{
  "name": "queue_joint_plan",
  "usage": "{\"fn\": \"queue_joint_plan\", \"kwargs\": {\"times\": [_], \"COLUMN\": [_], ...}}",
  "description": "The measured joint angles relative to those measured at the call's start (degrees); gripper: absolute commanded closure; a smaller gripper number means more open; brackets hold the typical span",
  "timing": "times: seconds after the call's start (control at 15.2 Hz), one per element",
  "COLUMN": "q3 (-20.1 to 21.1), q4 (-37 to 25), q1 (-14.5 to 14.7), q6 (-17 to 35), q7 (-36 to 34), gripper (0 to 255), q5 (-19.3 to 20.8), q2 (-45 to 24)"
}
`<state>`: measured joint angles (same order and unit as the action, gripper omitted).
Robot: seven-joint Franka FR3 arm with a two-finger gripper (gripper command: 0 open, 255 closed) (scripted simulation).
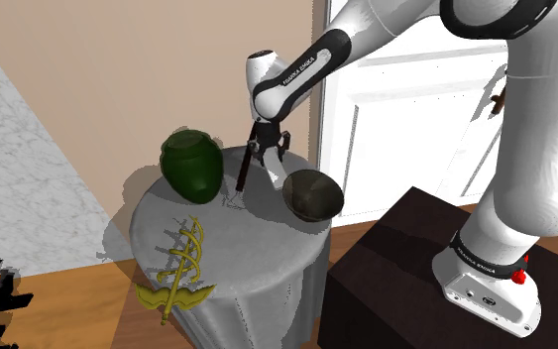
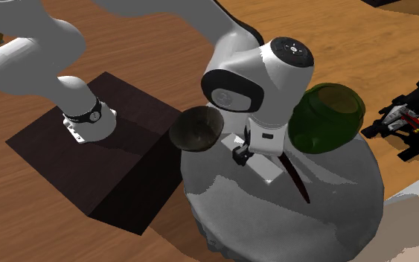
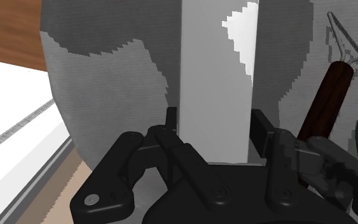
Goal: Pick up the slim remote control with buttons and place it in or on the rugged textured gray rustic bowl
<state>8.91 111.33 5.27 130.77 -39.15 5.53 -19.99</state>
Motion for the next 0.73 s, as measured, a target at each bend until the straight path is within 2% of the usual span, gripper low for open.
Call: {"fn": "queue_joint_plan", "kwargs": {"times": [0.73], "q3": [0.4], "q4": [-2.7], "q1": [-0.3], "q6": [-7.1], "q7": [0.9], "gripper": [255], "q5": [-1.2], "q2": [4.5]}}
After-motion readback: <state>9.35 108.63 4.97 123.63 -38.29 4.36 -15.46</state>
